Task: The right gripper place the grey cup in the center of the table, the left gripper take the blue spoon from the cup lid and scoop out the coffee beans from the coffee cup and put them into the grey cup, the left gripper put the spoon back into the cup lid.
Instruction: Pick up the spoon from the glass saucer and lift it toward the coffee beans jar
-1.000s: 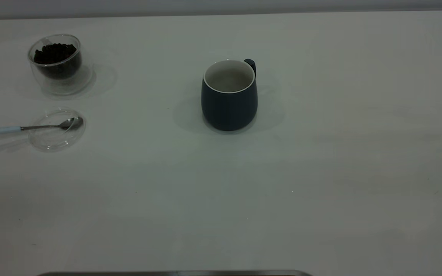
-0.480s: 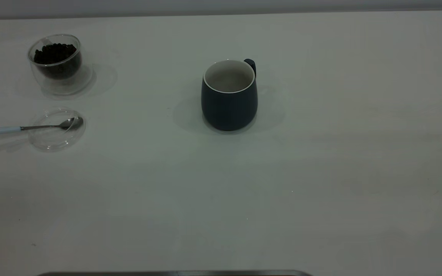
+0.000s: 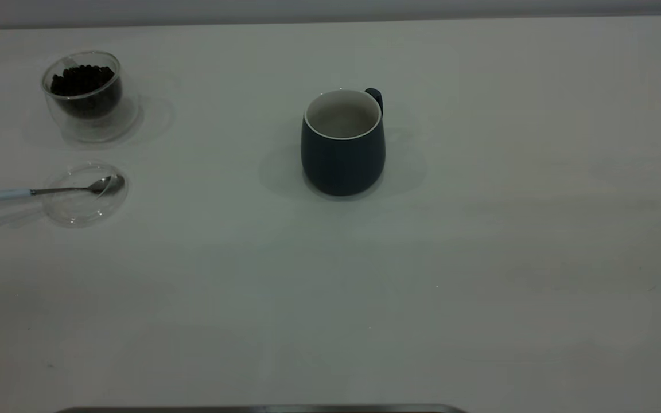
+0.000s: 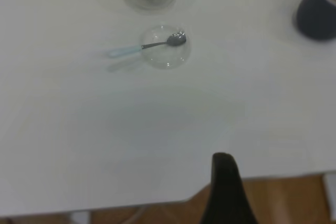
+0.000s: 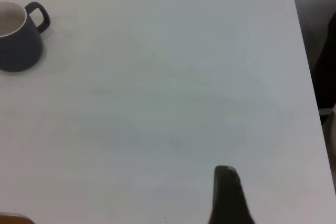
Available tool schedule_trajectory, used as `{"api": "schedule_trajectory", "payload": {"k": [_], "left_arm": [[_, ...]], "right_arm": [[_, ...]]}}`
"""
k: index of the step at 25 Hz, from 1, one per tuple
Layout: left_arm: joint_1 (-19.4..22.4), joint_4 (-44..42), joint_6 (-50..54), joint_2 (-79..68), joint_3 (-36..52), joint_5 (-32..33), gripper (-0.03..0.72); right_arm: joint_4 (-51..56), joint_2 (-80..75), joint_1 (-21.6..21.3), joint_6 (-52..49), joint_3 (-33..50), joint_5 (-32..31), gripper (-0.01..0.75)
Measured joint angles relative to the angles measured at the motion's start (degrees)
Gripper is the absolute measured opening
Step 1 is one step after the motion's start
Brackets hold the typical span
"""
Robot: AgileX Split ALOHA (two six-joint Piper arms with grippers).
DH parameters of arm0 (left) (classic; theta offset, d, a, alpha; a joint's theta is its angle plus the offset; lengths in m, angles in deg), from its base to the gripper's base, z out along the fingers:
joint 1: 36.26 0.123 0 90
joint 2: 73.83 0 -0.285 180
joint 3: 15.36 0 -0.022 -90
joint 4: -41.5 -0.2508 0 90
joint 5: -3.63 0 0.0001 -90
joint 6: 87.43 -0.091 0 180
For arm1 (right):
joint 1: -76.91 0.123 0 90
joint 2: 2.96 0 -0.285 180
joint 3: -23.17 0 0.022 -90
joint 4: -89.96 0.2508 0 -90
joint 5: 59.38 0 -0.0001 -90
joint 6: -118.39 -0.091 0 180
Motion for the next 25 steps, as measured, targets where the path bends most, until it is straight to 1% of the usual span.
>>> {"api": "schedule_trajectory", "payload": {"k": [3, 8, 12, 17, 19, 21, 23, 25], "left_arm": [[0.0, 0.1, 2.9, -7.8, -3.6, -3.6, 0.582], [0.0, 1.9, 3.5, -27.7, -12.7, -7.3, 0.582], [0.0, 3.9, 3.5, -41.6, -19.7, -8.4, 0.582], [0.4, 4.3, 0.7, -56.2, -26.8, -7.3, 0.582], [2.6, 5.3, -0.9, -62.1, -30.1, -7.0, 0.582], [5.6, 8.1, -4.1, -68.7, -33.1, -6.4, 0.582], [9.2, 12.6, -9.2, -74.4, -36.2, -5.0, 0.582], [13.8, 18.5, -15.8, -79.6, -38.3, -3.8, 0.582]], "right_arm": [[0.0, 0.0, 0.0, 0.0, 0.0, 0.0, 0.461], [0.0, 0.0, 0.0, 0.0, 0.0, 0.0, 0.461], [0.0, 0.0, 0.0, 0.0, 0.0, 0.0, 0.461], [0.0, 0.0, 0.0, 0.0, 0.0, 0.0, 0.461], [0.0, 0.0, 0.0, 0.0, 0.0, 0.0, 0.461], [0.0, 0.0, 0.0, 0.0, 0.0, 0.0, 0.461], [0.0, 0.0, 0.0, 0.0, 0.0, 0.0, 0.461], [0.0, 0.0, 0.0, 0.0, 0.0, 0.0, 0.461]]}}
